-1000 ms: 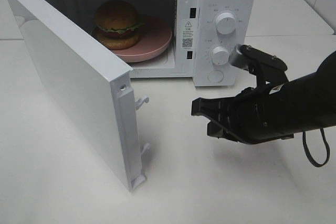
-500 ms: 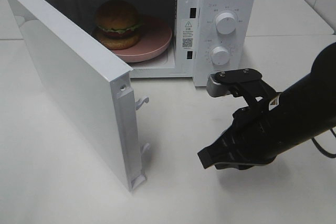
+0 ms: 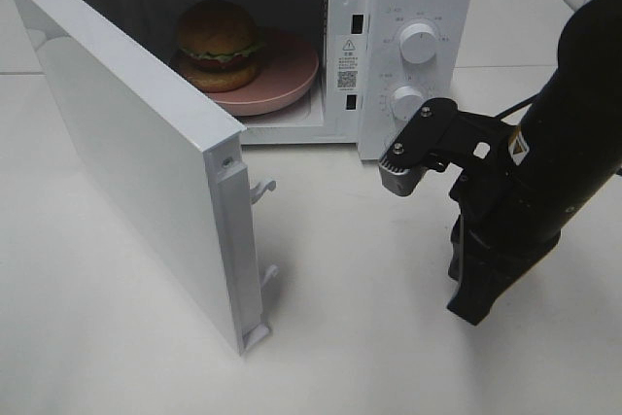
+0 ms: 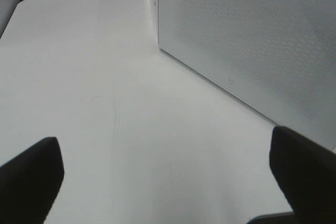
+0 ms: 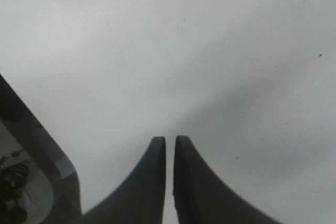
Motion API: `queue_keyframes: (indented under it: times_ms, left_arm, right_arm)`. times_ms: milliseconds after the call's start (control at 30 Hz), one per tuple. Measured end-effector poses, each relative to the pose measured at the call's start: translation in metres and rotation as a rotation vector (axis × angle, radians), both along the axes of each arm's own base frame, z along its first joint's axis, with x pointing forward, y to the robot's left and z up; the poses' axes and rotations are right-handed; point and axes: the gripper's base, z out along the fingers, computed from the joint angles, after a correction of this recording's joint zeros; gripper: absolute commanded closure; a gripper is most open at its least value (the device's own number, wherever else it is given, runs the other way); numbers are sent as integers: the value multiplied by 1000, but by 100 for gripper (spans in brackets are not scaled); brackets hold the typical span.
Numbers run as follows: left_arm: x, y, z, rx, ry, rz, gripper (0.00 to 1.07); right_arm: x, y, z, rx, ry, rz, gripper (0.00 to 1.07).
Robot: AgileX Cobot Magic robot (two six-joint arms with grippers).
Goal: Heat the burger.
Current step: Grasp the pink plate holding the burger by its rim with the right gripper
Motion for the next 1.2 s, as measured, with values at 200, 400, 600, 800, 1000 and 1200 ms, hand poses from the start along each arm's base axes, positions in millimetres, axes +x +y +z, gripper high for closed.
queue_keyframes:
  times_ms: [200,400,600,800,1000,1200]
  left_arm:
    - [0,0,0,0,0,0,6]
    - [0,0,0,0,0,0,6]
    - [0,0,0,0,0,0,6]
    - [0,0,0,0,0,0,6]
    - [0,0,0,0,0,0,6]
    - [0,0,0,0,0,0,6]
  right_arm:
    - [7,1,10,-52,-45,186,98]
    - [12,3,17,-100,-92,459,96]
    - [14,4,18,-139,-133,707,93]
    - [19,7,20,-152,-200,806,79]
    - [26,8,22,-193,-293,857,56]
    - [34,11,26,-203,-400,881,37]
